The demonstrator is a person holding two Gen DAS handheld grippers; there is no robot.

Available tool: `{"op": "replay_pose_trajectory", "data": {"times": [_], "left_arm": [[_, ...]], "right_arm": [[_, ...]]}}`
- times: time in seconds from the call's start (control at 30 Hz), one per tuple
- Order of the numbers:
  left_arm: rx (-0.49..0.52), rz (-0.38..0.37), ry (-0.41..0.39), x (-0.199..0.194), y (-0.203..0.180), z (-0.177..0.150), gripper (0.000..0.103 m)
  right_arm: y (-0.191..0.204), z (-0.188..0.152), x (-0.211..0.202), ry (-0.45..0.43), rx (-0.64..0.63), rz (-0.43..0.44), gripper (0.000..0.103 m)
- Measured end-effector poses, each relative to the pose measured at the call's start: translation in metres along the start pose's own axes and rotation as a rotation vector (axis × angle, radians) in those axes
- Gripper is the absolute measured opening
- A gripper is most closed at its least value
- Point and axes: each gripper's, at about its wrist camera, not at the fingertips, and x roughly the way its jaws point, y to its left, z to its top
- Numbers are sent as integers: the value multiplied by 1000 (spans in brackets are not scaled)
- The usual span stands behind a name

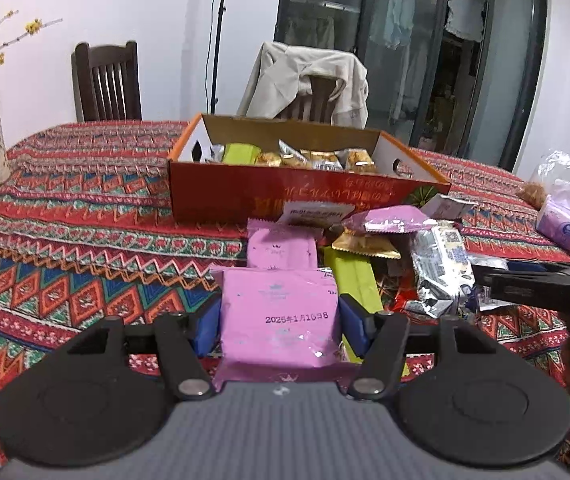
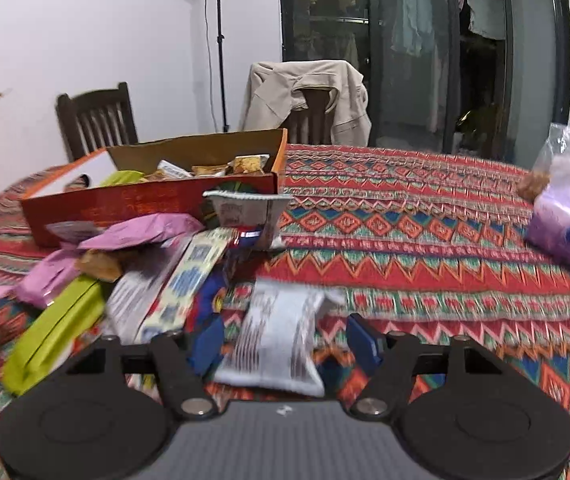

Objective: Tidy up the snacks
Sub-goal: 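Grasp a pink packet with the left tool while the right tool grasps a white wrapper, then lower the pink packet and white wrapper into the orange box and open both tools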

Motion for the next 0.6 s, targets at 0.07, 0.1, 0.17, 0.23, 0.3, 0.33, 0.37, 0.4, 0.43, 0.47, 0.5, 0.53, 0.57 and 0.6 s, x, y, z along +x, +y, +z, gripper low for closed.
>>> {"op": "replay_pose_trajectory", "data": {"times": [0.07,0.1,0.17,0.23,0.3,0.33,0.37,0.4,0.43,0.47,0.5,0.53,0.57,0.6], "left_arm": [[1,6,-6,-5,2,-2,62],[0,6,-6,-7,3,-3,62],[-4,3,-5,-11,7,-6,62],[-9,1,-1,-14,12,-9,62],[-17,-8,2,-18,17,-13,62],[-26,-19,9,-20,20,-15,62],[-38,-32,15,-21,23,-17,62],[-48,-45,21,-22,25,-18,62],[-54,-55,24,-23,26,-19,62],[-53,-57,22,-24,27,-20,62],[-50,-56,19,-25,27,-21,62],[-48,-55,17,-25,27,-21,62],[-48,-57,14,-25,27,-21,62],[-50,-61,13,-25,27,-20,62]], "right_arm": [[9,2,12,17,-45,-39,55],[11,1,16,29,-55,-47,45],[14,-3,14,28,-63,-53,41],[14,-8,5,27,-65,-52,40],[11,-17,-11,19,-72,-44,40],[9,-22,-23,18,-75,-34,40],[7,-26,-33,13,-71,-26,40],[5,-29,-43,10,-66,-18,40],[4,-33,-52,14,-59,-11,40],[4,-37,-59,18,-55,-9,40],[5,-40,-65,21,-54,-12,40],[6,-41,-69,23,-55,-16,40],[8,-43,-72,22,-54,-17,40],[9,-44,-74,20,-53,-14,40]]}}
